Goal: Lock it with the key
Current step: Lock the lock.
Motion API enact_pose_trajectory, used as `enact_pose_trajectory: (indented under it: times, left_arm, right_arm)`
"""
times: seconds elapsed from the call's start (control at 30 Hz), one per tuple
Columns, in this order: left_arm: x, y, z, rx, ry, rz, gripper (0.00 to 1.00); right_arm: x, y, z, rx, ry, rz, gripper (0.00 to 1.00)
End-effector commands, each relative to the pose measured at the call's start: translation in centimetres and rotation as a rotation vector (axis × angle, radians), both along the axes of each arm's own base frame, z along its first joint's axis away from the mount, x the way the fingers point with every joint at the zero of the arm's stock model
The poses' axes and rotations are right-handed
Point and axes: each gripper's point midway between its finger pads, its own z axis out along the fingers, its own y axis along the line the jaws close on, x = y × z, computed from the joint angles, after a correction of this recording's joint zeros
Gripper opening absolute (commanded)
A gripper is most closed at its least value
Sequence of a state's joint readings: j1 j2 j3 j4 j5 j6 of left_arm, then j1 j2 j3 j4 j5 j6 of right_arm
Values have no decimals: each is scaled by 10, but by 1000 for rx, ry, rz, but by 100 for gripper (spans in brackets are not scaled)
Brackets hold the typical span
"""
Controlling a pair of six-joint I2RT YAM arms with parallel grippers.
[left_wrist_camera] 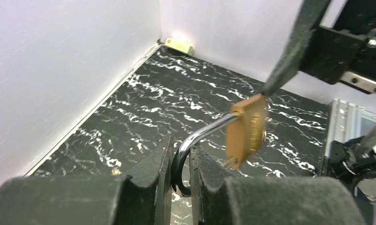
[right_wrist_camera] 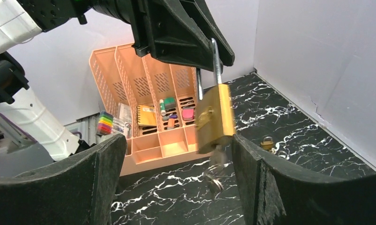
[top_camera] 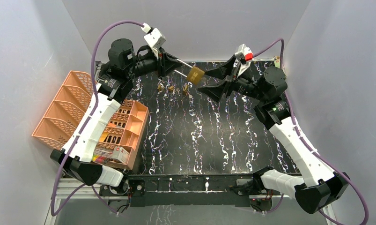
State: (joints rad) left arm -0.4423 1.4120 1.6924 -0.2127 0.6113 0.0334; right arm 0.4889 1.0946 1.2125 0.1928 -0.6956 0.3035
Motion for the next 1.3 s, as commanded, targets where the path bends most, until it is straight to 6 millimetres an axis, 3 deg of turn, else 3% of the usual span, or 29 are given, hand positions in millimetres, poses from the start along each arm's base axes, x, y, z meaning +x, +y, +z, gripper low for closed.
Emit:
enact_pose_trajectory:
  times: [0.0, 0.2, 0.47, 0.77, 1.0, 1.27]
  left_arm:
    - [39, 42, 19, 21, -91, 243, 0]
    - [31, 42, 25, 12, -105, 231, 0]
    - [9, 32, 43, -15, -126, 121, 0]
    - [-20, 21, 69, -56, -151, -18, 0]
    - [-37, 14, 84, -113, -152, -102, 0]
    - [-38, 13, 87, -131, -159, -108, 0]
  right_arm:
    - [-11, -10, 19, 11, -134, -19, 88]
    - [3, -7, 7, -11, -106, -29, 85]
    - [33, 3, -18, -71, -90, -21, 88]
    - [26, 25, -44, -34, -195, 190, 87]
    - [27, 31, -34, 96, -270, 235, 81]
    - [43, 42, -27, 143, -250, 268, 73]
